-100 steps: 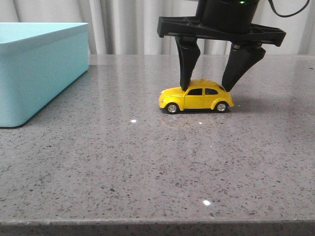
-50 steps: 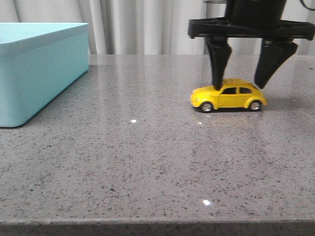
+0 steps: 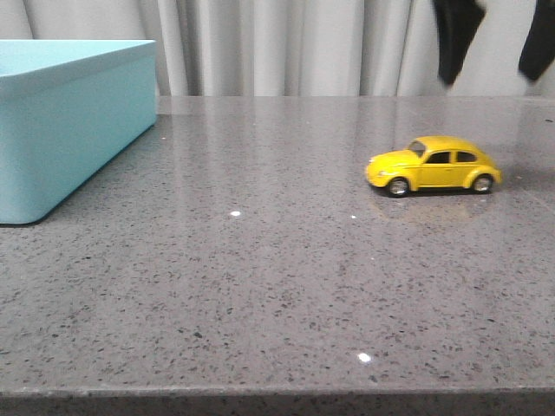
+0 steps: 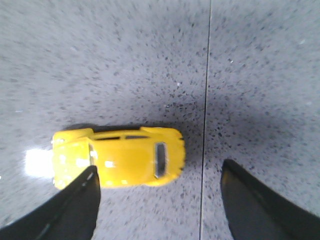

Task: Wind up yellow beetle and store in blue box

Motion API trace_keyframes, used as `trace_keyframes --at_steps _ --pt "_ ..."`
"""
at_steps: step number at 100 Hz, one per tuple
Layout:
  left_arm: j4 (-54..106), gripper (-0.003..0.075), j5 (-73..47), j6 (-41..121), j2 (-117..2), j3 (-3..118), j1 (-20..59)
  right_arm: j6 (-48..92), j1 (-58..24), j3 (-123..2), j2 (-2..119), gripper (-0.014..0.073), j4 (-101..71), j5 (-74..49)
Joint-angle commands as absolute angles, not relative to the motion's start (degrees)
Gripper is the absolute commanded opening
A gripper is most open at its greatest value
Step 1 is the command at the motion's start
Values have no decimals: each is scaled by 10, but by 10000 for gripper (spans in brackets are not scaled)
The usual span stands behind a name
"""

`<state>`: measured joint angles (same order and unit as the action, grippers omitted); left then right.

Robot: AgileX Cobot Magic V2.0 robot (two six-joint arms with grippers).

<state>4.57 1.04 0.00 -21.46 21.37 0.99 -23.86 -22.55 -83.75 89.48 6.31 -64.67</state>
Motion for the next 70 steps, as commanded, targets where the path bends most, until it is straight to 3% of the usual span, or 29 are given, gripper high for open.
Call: trace_keyframes --at_steps 1,38,70 --pt "50 -19 60 -4 -222 233 13 -231 -225 -852 832 508 65 -632" --pt "49 -19 55 -4 -224 236 13 -218 -226 -850 723 508 65 -606" --pt "42 -18 -83 -4 -309 361 28 -200 -233 -775 612 508 65 -494"
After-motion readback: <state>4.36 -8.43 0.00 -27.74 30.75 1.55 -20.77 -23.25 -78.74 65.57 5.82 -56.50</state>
